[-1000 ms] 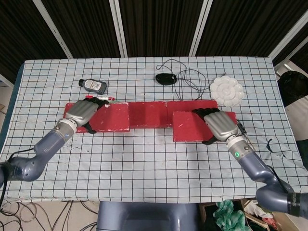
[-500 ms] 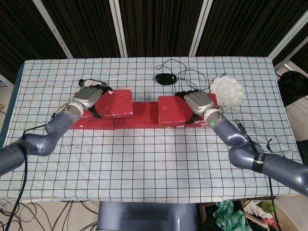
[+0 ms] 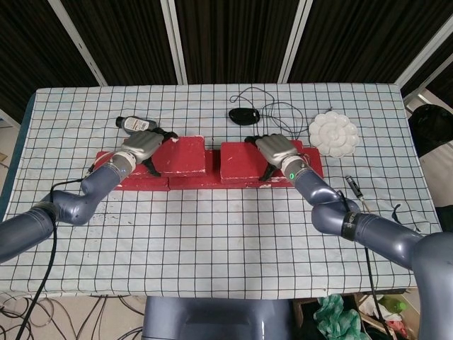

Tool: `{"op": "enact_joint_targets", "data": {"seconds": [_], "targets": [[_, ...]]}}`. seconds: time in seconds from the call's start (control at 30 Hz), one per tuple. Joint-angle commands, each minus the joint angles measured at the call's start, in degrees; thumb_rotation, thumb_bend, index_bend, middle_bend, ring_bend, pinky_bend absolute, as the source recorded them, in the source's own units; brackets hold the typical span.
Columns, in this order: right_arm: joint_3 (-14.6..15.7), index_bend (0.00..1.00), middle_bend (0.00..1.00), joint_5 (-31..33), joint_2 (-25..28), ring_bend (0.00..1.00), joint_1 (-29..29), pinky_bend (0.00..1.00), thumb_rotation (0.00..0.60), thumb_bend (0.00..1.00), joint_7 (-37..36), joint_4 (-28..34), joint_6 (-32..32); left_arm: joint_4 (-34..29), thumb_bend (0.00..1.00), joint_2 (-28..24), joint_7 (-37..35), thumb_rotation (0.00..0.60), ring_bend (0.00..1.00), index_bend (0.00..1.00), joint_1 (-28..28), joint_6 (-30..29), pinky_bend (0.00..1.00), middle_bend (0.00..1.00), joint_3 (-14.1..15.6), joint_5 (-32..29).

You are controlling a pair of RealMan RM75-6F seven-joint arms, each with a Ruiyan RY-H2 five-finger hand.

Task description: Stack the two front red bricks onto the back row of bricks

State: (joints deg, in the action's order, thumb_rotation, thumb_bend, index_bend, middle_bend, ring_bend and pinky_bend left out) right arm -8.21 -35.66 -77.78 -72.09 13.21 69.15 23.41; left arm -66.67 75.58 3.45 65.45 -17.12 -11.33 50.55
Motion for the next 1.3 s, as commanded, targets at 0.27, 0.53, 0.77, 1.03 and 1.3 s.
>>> {"op": "enact_joint_targets", "data": {"seconds": [0.27, 0.53, 0.77, 1.03, 1.3], "targets": [[1.5, 0.13, 0.21, 3.1, -3.8, 0.21, -2.2, 0.21, 0.600, 0.17, 0.8, -2.7, 2.4, -0.2, 0.16, -0.1, -0.9, 0.600, 0.03, 0.21, 0.6, 0.6, 0.12, 0.20, 1.2, 0.7], [1.9, 0.13, 0.21, 4.3, -4.8, 0.21, -3.5, 0.21, 0.600, 0.17, 0.8, -4.0, 2.1, -0.5, 0.15, -0.1, -1.8, 0.600, 0.03, 0.21, 1.2, 0.7, 0.12, 0.19, 2.0, 0.5], [2.6, 0.13, 0.21, 5.4, -4.6, 0.21, -4.1, 0.21, 0.600, 0.17, 0.7, -4.1, 1.8, -0.6, 0.12, -0.1, -2.2, 0.600, 0.03, 0.21, 1.8, 0.3, 0.12, 0.19, 2.7, 0.3], [2.5, 0.13, 0.21, 5.1, -4.1, 0.21, -4.3, 0.21, 0.600, 0.17, -0.2, -2.4, 1.5, -0.1, 0.12, 0.3, -2.5, 0.600, 0.03, 0.21, 2.3, -0.4, 0.12, 0.19, 3.8, -0.3], [2.1, 0.13, 0.21, 4.7, -4.1, 0.21, -4.6, 0.21, 0.600, 0.17, -1.2, -1.8, 1.4, -0.1, 0.12, 0.2, -2.9, 0.600, 0.03, 0.21, 2.4, -1.0, 0.12, 0.19, 4.3, -0.4]]}}
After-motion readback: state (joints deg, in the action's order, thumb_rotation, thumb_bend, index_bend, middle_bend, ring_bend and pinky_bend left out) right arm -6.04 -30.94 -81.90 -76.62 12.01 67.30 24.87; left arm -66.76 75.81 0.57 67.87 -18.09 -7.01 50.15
